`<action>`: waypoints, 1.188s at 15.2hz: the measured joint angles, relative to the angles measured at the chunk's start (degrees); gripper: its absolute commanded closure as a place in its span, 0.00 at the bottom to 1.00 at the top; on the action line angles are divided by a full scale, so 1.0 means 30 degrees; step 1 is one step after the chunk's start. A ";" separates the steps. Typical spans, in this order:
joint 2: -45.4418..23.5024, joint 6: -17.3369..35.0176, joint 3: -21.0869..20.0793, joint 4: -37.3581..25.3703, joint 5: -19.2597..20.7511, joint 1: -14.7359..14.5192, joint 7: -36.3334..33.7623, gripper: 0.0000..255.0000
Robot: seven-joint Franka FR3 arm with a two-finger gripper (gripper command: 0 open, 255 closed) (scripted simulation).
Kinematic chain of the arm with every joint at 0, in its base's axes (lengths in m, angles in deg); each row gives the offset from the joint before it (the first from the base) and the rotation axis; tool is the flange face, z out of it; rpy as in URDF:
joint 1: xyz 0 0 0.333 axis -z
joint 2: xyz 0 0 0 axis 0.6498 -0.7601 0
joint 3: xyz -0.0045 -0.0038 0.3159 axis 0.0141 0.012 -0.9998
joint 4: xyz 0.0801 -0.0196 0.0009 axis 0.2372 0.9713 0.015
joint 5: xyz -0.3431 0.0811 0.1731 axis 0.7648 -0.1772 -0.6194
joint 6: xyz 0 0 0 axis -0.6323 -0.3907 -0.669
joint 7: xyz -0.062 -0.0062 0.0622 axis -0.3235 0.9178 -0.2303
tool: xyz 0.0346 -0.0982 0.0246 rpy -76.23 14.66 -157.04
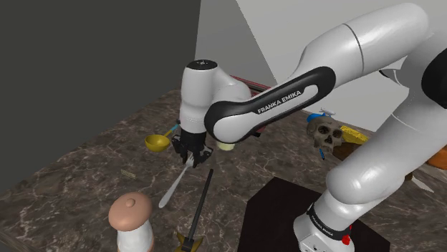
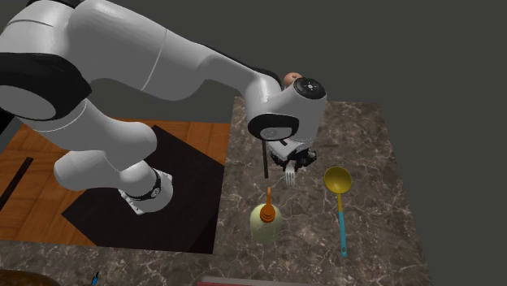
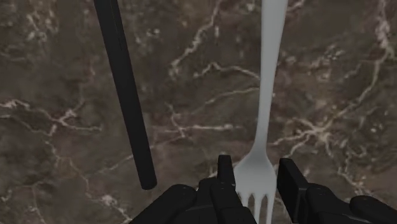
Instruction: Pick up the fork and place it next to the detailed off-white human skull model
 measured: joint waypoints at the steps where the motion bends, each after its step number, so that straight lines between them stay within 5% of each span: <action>1: 0.0252 -0.0253 0.0031 -0.0135 -0.0296 0.0015 0.0248 1.00; 18: 0.3572 -0.4580 0.1296 -0.2561 -0.3500 -0.0469 0.2836 1.00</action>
